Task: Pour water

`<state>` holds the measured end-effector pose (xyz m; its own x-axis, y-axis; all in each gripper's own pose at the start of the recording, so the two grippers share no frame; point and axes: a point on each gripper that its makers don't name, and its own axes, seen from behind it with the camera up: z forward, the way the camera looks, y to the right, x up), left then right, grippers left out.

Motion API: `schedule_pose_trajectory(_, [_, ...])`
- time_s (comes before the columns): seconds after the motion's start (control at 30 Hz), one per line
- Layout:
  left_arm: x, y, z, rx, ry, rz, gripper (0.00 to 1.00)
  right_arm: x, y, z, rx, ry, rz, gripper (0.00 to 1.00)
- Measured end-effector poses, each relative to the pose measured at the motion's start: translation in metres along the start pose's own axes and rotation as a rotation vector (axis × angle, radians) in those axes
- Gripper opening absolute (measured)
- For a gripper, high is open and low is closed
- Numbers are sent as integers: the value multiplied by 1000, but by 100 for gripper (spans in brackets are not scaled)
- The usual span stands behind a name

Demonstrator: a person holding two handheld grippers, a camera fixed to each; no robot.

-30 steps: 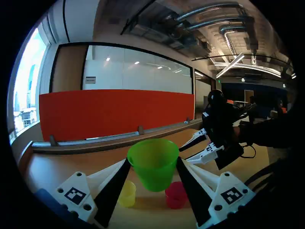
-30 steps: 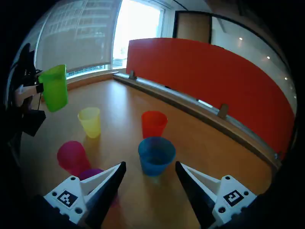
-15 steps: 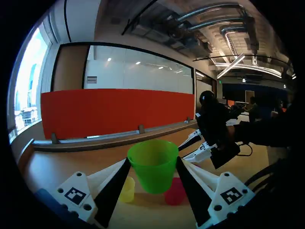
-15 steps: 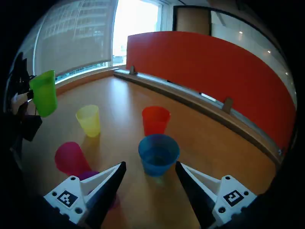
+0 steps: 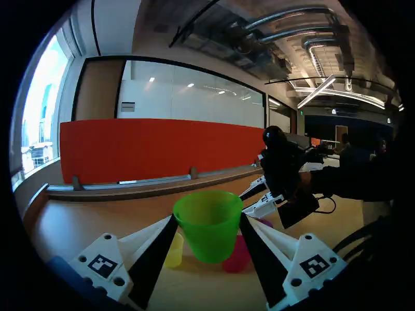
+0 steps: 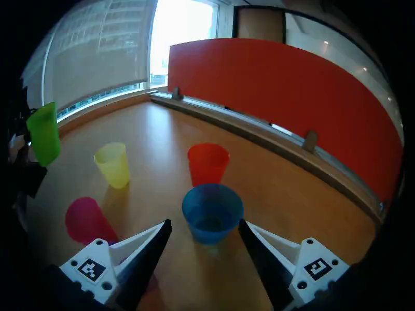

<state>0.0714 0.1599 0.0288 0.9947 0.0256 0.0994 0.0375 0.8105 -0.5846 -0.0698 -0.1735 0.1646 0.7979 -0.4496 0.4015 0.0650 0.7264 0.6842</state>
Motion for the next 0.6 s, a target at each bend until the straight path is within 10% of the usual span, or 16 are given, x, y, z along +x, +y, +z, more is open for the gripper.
schedule_pose_trajectory(0.6, [-6, 1, -8, -2, -7, 5, 86, -1, 12, 24, -7, -18, 37, 100])
